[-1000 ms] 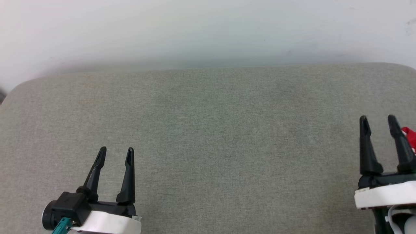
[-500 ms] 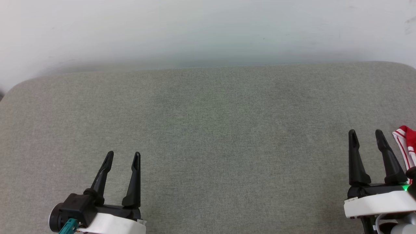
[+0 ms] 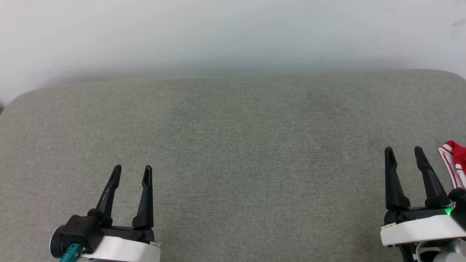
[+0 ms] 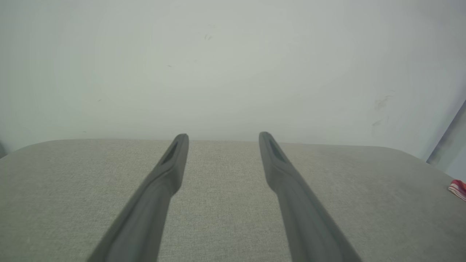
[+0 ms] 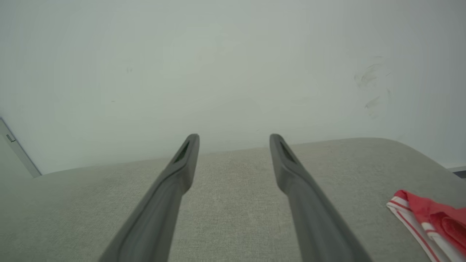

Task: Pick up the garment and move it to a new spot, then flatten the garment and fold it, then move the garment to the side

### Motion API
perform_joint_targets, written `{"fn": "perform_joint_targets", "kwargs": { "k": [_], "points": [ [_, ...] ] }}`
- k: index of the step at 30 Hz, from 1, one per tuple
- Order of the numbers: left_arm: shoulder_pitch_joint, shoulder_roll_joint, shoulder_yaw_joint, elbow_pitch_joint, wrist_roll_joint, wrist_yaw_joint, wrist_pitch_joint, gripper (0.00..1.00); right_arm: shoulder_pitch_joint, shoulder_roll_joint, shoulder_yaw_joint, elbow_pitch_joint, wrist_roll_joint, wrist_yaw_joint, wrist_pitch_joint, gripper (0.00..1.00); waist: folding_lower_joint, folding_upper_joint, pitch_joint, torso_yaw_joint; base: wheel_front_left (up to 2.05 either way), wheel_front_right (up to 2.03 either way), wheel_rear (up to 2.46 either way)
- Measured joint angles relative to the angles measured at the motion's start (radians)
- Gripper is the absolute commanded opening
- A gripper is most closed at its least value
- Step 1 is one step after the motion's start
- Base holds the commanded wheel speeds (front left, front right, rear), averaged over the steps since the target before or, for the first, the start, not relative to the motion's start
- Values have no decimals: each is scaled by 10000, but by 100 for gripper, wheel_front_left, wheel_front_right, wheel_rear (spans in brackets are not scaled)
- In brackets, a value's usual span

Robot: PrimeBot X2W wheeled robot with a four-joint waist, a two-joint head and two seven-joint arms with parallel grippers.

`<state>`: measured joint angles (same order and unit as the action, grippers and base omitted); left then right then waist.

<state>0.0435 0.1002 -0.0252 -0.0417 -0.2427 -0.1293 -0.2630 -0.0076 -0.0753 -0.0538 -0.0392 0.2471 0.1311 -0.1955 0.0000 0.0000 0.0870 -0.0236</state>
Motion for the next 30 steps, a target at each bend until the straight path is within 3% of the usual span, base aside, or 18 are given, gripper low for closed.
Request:
{"fn": "perform_joint_targets", "kwargs": {
  "k": [2,3,8,30],
  "points": [
    [0,-25,42,-4,-48,0,0,100,72,-4,25,-2,56,0,10,100,0,0,-2,12,0,0,0],
    [0,-56,94,-17,-90,0,2,0,90,-6,33,12,69,0,13,0,0,0,-2,17,0,0,0],
    [198,-146,0,433,-128,2,52,0,182,21,65,462,127,0,38,0,0,0,-6,18,0,0,0],
    [-96,-109,69,1137,-4059,4,859,0,73,-4,98,1120,3996,0,711,0,1,0,-155,57,0,0,0]
  ]
}}
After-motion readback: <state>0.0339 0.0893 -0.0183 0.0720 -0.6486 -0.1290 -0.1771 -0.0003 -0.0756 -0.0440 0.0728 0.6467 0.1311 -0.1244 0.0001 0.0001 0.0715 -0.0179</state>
